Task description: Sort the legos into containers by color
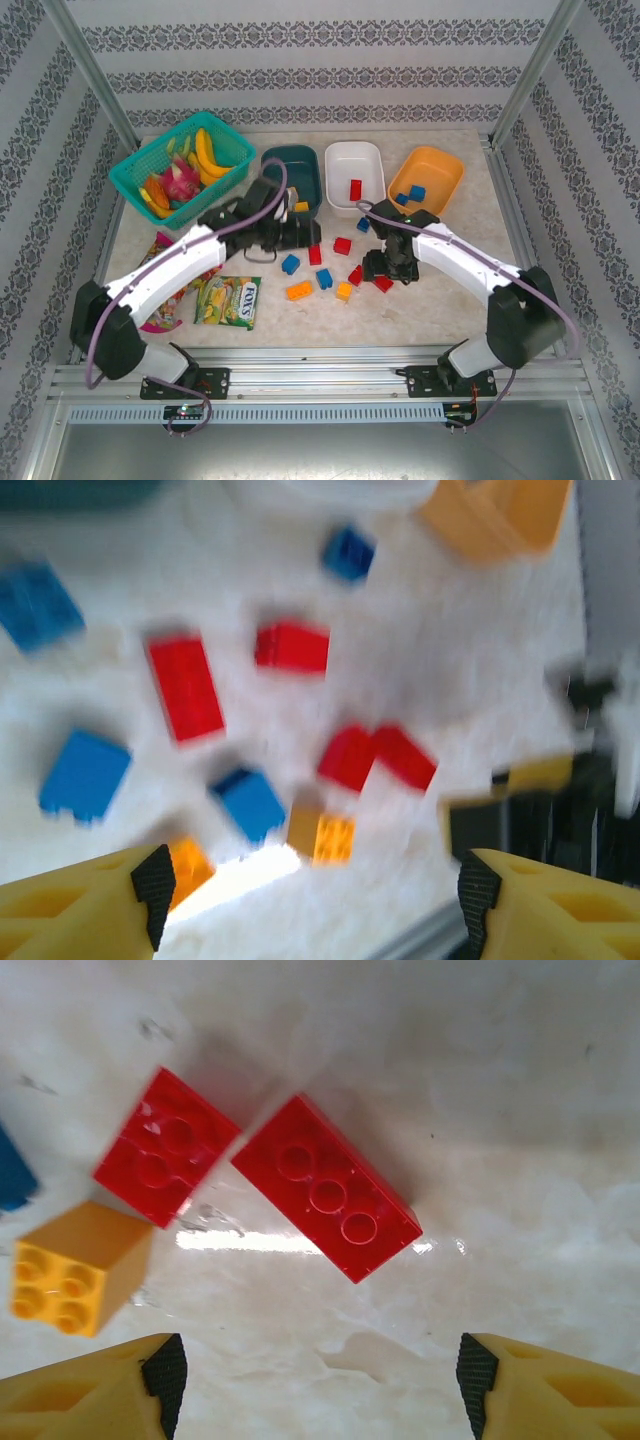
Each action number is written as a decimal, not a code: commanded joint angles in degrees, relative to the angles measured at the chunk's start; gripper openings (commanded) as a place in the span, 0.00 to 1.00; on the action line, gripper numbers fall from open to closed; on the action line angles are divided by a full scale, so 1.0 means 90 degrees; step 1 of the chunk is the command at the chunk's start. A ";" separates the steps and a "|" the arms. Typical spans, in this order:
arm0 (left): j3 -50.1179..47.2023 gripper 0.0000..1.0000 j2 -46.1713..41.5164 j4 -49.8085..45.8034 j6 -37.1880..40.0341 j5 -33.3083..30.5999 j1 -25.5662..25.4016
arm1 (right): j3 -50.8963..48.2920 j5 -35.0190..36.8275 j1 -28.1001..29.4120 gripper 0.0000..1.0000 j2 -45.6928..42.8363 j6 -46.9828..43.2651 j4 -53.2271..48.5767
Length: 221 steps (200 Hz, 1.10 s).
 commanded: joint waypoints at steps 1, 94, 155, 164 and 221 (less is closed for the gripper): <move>-0.0829 0.79 -0.0587 0.0869 -0.0243 0.0147 -0.0150 | 0.0302 0.0097 0.0068 0.75 0.0617 -0.0358 -0.0458; -0.0628 0.78 -0.0776 0.0712 -0.0246 0.0023 -0.0170 | 0.1171 0.0446 -0.0285 0.73 0.2391 -0.1261 -0.0508; -0.0573 0.78 -0.0713 0.0739 -0.0269 0.0041 -0.0171 | 0.1122 0.0208 -0.0620 0.52 0.2468 -0.1375 -0.0130; -0.0562 0.78 -0.0693 0.0750 -0.0284 0.0036 -0.0171 | 0.1132 0.0193 -0.0642 0.49 0.2483 -0.1360 -0.0114; -0.0436 0.78 -0.0620 0.0847 -0.0492 -0.0117 -0.0171 | 0.0942 0.0129 -0.0704 0.30 0.1660 -0.1004 -0.0001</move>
